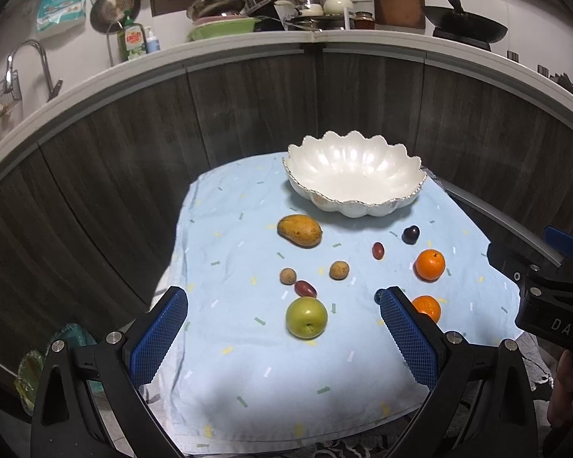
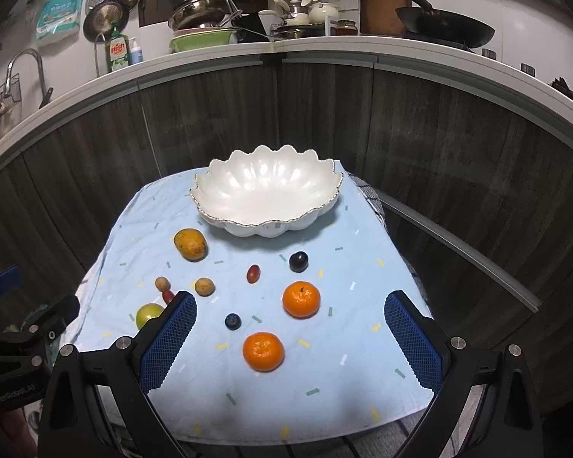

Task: Organize fruits
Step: 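Close the left gripper on the green apple while the right gripper closes on a mandarin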

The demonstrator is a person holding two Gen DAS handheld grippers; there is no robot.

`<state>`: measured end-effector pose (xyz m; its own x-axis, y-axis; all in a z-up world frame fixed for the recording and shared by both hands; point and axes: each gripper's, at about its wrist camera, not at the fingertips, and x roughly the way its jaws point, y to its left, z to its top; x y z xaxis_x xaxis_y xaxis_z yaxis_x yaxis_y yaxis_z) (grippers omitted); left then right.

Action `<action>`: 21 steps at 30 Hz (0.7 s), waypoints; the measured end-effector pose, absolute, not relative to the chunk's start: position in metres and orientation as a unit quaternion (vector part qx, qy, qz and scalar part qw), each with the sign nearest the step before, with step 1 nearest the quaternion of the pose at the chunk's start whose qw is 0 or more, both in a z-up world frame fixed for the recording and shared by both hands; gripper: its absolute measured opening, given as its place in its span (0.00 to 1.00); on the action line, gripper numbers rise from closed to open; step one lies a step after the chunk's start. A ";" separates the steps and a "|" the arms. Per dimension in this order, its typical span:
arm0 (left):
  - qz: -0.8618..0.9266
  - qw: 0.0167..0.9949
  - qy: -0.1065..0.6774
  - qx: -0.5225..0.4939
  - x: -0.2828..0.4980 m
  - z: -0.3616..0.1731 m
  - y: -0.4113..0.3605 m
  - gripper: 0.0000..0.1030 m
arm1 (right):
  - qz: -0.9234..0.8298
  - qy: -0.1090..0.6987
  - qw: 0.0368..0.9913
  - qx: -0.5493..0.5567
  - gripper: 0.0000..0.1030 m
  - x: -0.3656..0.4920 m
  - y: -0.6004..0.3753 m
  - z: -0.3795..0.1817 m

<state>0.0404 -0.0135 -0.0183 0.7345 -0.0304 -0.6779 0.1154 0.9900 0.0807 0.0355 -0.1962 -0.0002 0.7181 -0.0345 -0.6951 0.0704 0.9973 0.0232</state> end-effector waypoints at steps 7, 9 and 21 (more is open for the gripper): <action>-0.045 0.927 0.369 0.061 0.052 -0.028 -0.017 1.00 | -0.022 0.373 0.927 0.014 0.97 0.045 -0.193 -0.009; -0.047 0.926 0.368 0.063 0.056 -0.030 -0.018 1.00 | -0.020 0.374 0.927 0.012 0.97 0.048 -0.193 -0.011; -0.067 0.923 0.371 0.077 0.077 -0.052 -0.025 1.00 | -0.012 0.383 0.924 0.002 0.93 0.064 -0.190 -0.029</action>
<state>0.0767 -0.0249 -0.0520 0.7162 -0.0670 -0.6947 0.1809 0.9792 0.0920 0.0643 -0.1899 -0.0290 0.7069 -0.0215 -0.7069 0.0245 0.9997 -0.0059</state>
